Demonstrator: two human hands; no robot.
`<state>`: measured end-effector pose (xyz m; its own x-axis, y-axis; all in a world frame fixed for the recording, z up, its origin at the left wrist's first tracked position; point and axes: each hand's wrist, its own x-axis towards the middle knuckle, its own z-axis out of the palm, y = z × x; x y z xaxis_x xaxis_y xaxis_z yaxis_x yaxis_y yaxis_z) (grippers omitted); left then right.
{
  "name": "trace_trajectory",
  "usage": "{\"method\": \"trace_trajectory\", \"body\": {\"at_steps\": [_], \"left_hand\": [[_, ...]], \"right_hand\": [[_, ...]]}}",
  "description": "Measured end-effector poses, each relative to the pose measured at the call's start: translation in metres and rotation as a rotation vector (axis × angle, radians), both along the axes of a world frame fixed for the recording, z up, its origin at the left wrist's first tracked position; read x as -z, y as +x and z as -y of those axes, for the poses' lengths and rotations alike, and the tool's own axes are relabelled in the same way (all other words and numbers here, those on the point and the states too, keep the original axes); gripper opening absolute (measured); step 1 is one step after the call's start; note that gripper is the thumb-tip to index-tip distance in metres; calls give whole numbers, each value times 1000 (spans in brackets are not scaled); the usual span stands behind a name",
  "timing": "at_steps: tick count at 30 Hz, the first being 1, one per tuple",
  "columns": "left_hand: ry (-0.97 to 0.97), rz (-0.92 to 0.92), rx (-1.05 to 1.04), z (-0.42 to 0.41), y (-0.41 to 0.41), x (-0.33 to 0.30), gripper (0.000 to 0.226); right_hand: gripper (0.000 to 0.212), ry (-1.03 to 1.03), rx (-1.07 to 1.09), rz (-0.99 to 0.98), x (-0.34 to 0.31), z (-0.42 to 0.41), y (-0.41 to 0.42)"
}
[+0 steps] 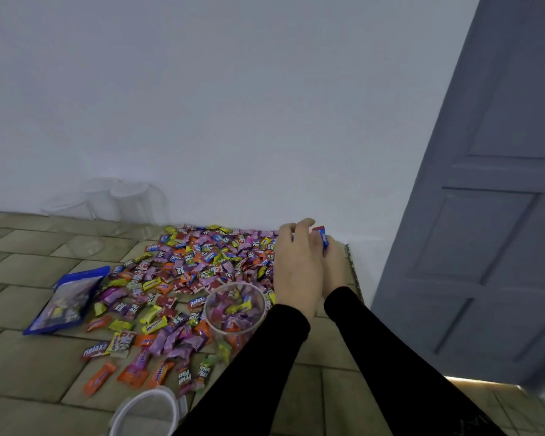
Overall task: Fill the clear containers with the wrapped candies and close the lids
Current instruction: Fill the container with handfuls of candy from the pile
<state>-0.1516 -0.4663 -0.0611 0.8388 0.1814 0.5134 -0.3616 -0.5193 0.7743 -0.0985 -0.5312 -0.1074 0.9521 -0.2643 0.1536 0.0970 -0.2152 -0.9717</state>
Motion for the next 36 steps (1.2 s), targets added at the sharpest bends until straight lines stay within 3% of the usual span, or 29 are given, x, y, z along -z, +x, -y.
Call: {"method": "trace_trajectory", "body": {"at_steps": [7,18,26,36], "left_hand": [[-120,142,23,-60,-11,-36,22],[-625,-31,231,-135,-30,-14,19],[-753,-61,308,-143,-30,1,22],[-691,-58,402,-147,-33,4,14]], "right_hand": [[36,204,39,154,-43,-41,-20],[38,302,21,154,-46,-94,-56],[39,322,136,135,-43,-108,-64],[40,305,189,114,-41,-109,-65]]}}
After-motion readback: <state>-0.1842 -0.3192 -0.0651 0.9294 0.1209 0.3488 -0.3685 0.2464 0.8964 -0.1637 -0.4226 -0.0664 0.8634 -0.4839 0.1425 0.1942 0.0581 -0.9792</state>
